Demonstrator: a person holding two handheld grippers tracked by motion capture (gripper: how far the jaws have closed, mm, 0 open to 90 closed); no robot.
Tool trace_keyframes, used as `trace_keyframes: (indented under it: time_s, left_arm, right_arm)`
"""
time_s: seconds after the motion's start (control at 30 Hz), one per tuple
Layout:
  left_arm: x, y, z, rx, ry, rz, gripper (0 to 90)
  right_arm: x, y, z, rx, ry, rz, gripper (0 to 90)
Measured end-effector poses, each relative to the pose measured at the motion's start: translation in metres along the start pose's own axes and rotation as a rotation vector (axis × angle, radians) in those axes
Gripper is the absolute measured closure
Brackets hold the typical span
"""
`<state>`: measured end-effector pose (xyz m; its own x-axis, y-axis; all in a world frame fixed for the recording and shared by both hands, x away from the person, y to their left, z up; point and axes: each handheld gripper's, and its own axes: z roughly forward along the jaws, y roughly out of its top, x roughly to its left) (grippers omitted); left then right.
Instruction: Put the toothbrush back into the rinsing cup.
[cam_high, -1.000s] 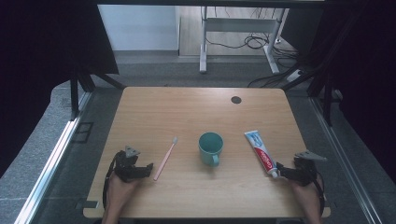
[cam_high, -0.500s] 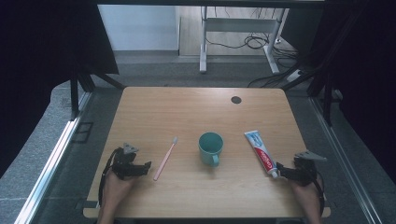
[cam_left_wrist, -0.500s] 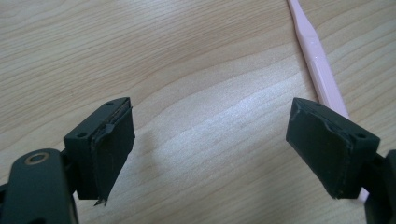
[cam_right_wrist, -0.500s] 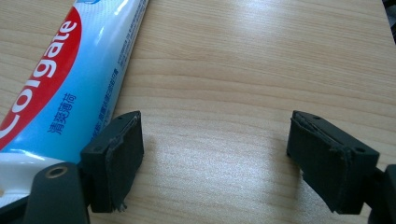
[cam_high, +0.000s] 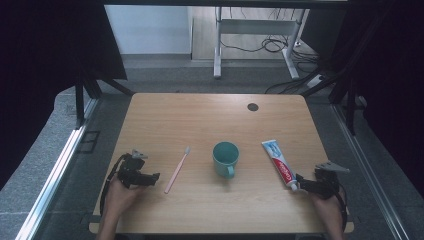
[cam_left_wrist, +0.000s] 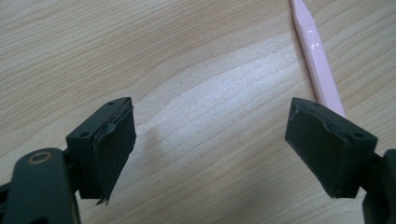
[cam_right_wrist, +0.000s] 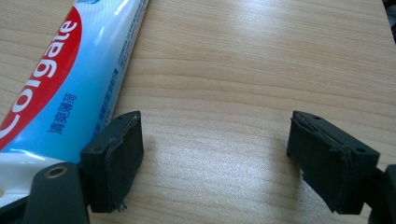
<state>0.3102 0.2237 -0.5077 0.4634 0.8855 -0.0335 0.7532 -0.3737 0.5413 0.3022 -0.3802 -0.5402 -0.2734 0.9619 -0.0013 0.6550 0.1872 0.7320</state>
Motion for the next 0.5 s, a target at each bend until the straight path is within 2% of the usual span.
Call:
trace_keyframes:
  time_s: [0.23, 0.5]
  left_arm:
    - [0.003, 0.009, 0.003, 0.087, -0.013, 0.015, 17.8]
    - [0.006, 0.024, 0.009, 0.230, -0.041, 0.019, 18.9]
  right_arm:
    - [0.000, 0.000, 0.000, 0.000, 0.000, 0.000, 18.3]
    - [0.000, 0.000, 0.000, 0.001, 0.001, -0.001, 18.0]
